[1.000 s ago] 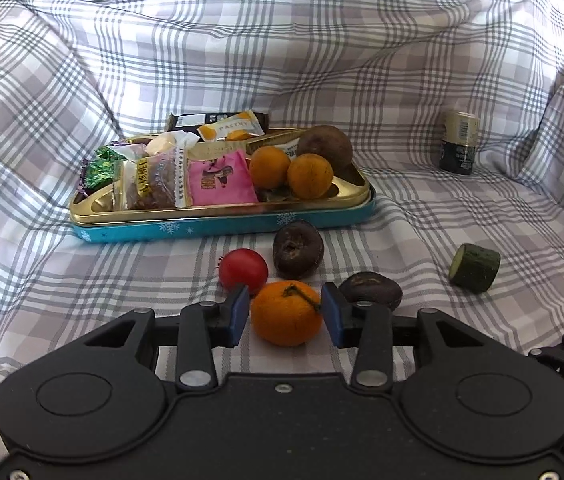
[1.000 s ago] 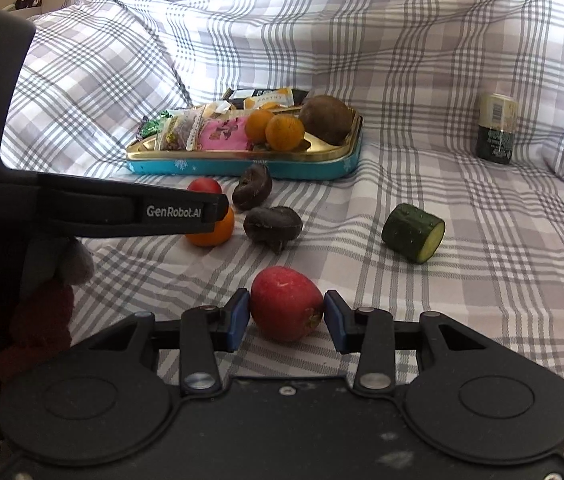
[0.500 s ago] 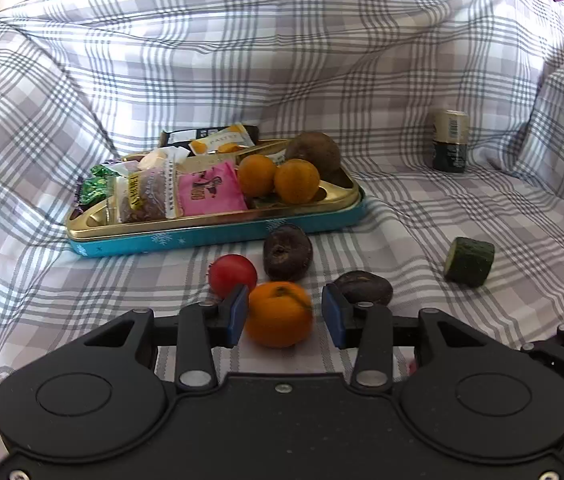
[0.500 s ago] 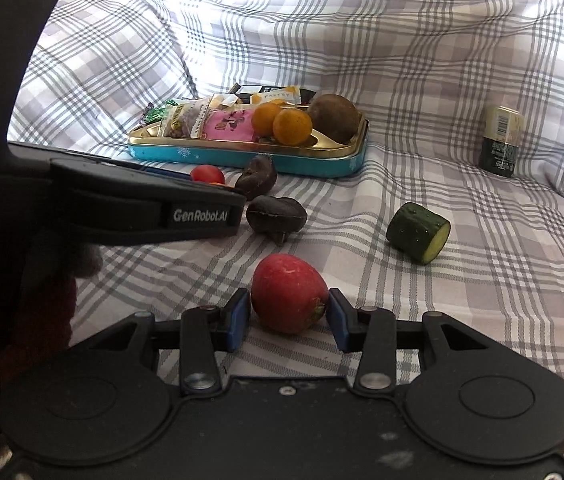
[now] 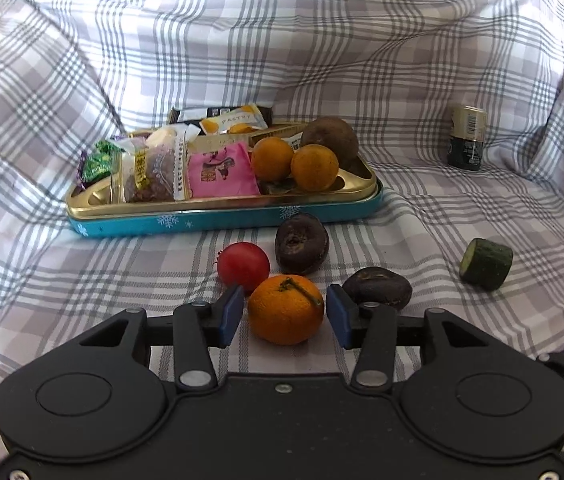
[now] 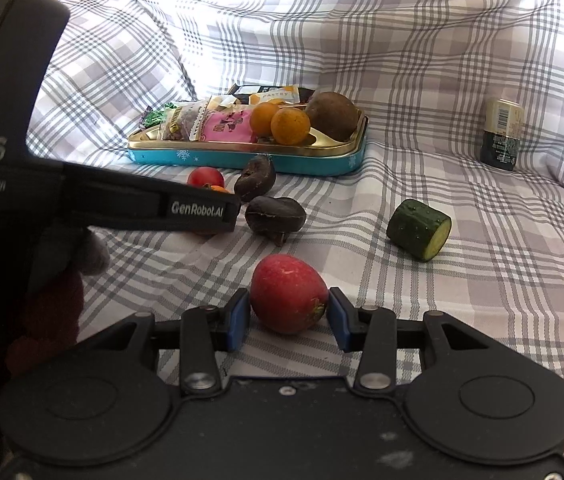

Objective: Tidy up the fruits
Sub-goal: 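Close the left tool on the mandarin while the right tool grasps the red radish, then carry mandarin and radish into the steel tray and open both tools, then lift both open tools out of the steel tray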

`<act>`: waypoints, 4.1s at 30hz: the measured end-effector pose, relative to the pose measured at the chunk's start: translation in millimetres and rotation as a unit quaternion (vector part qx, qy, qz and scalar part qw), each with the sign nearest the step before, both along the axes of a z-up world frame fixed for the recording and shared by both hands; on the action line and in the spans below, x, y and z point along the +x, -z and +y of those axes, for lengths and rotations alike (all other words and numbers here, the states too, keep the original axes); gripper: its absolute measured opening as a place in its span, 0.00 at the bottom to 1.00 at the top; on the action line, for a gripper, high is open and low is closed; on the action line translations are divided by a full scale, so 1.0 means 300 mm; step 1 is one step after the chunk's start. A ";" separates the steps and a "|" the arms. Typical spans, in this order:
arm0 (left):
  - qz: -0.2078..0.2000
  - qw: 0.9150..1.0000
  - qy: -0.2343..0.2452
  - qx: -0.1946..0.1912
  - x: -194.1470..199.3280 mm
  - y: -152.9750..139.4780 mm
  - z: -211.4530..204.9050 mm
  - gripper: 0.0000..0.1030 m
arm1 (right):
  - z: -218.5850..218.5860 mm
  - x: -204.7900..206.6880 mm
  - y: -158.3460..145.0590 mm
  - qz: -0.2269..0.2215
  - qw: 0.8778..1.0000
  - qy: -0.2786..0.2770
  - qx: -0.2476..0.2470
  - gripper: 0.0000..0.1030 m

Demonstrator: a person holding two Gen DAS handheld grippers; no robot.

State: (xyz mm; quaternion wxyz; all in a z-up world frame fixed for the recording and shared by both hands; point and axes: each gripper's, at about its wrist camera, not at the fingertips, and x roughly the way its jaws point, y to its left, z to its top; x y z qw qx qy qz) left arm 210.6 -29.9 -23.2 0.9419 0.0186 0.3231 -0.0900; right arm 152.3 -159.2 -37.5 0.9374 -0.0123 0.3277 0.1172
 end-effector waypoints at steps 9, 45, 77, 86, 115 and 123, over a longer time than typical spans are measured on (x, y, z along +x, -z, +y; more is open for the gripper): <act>0.021 1.000 -0.008 -0.022 0.021 0.014 0.013 0.53 | 0.004 -0.002 0.002 -0.003 1.000 0.001 -0.002 0.45; -0.021 0.999 -0.001 -0.039 -0.332 -0.101 0.077 0.48 | -0.206 -0.099 -0.120 -0.054 0.985 0.139 0.085 0.40; 0.011 0.998 -0.014 -0.057 -0.764 -0.068 0.080 0.48 | -0.251 -0.610 -0.145 -0.066 0.984 0.138 0.091 0.41; 0.025 0.998 0.012 -0.054 -0.800 -0.043 0.050 0.48 | -0.224 -0.665 -0.130 -0.059 0.987 0.116 0.093 0.41; 0.027 0.998 0.022 -0.051 -0.801 -0.033 0.031 0.49 | -0.183 -0.683 -0.121 -0.044 0.995 0.060 0.073 0.42; 0.019 0.998 0.010 -0.051 -0.805 -0.034 0.034 0.49 | -0.182 -0.683 -0.121 -0.044 0.995 0.061 0.071 0.42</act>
